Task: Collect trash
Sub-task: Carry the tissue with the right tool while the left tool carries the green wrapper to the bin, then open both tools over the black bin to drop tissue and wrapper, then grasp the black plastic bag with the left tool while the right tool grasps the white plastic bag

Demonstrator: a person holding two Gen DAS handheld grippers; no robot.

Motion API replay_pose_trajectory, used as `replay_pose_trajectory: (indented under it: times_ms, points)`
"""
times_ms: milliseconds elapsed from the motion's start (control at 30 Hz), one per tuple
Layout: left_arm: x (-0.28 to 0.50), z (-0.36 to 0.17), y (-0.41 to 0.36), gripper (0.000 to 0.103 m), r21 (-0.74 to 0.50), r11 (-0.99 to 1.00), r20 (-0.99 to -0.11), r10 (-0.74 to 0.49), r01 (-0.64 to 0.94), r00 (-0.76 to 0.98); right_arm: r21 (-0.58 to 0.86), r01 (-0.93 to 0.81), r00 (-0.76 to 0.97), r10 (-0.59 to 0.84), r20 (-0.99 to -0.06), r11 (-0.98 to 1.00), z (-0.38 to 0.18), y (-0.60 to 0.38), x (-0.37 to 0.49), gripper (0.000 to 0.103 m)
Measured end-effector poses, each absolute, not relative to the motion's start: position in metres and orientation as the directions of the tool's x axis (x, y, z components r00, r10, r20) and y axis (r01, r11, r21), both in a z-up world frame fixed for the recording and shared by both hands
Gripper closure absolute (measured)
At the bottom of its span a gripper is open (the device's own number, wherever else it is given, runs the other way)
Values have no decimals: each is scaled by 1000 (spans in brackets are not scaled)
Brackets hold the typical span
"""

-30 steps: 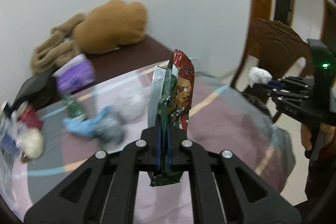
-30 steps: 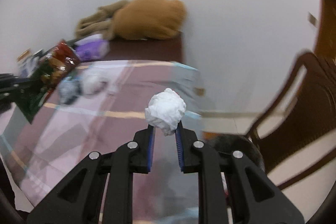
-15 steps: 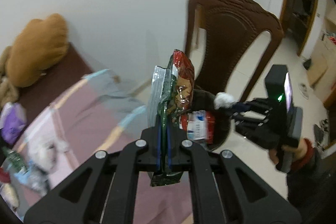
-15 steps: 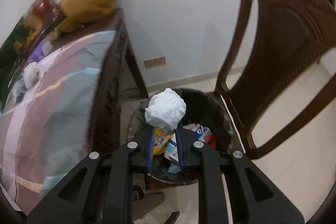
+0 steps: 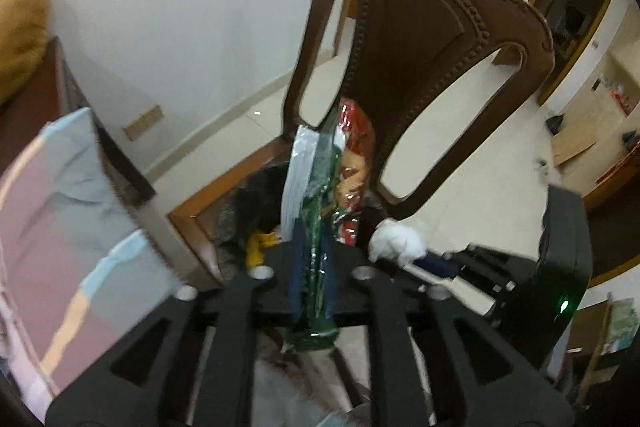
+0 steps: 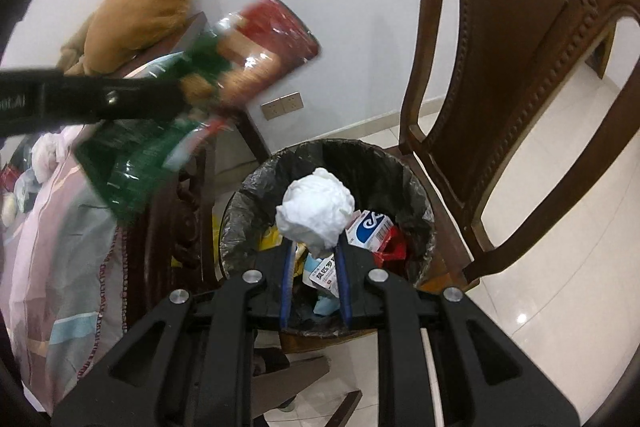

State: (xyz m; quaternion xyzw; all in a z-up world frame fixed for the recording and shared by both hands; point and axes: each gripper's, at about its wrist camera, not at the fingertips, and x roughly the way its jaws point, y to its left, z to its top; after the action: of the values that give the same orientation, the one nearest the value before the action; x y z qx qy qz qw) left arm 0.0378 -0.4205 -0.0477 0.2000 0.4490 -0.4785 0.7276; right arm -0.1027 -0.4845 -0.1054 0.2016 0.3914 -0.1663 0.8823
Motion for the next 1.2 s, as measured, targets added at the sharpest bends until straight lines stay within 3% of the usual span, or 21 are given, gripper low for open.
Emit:
replay_pose_trajectory:
  times_ms: [67,100,267,367,433,467,700,833,900,1000,1133,1200]
  points:
    - [39,-49,-422,43,-107,488,-835,-518,866,188,232,452,638,-131,-759,861,-107,-485,-103,84]
    - [40,-46,-420,38,-79,508,-818,-525,858,235,232,451,637,-129,-760,862,-108,-485,-103,84]
    - [47,-36,-407,34,-74,529,-808,-529,846,260,228,440,628,-116,-770,868,-115,-484,-94,83]
    - [46,-23,-385,28,-49,546,-793,-530,836,300,229,443,617,-110,-780,867,-117,-483,-86,65]
    - [47,-9,-358,26,0,580,-777,-513,814,366,232,454,614,-113,-781,860,-116,-481,-82,35]
    - [46,-3,-346,24,19,596,-769,-504,802,393,235,455,617,-114,-779,859,-115,-479,-82,32]
    - [83,17,-214,19,144,780,-708,-348,609,614,213,469,585,-121,-802,857,-105,-472,-63,31]
    - [131,31,-110,20,145,918,-670,-183,369,720,181,442,601,-140,-787,879,-79,-453,-51,31]
    - [157,29,-66,44,134,954,-682,-106,267,723,156,411,618,-149,-772,898,-61,-436,-42,31]
    - [183,13,-35,50,80,964,-755,-107,254,646,122,359,648,-153,-746,925,-36,-406,-26,31]
    - [191,-22,-36,43,91,944,-809,-116,317,577,85,270,672,-125,-730,959,-12,-359,2,31]
    - [186,-25,-37,21,95,938,-788,-134,334,600,51,223,669,-115,-735,973,-4,-335,18,30]
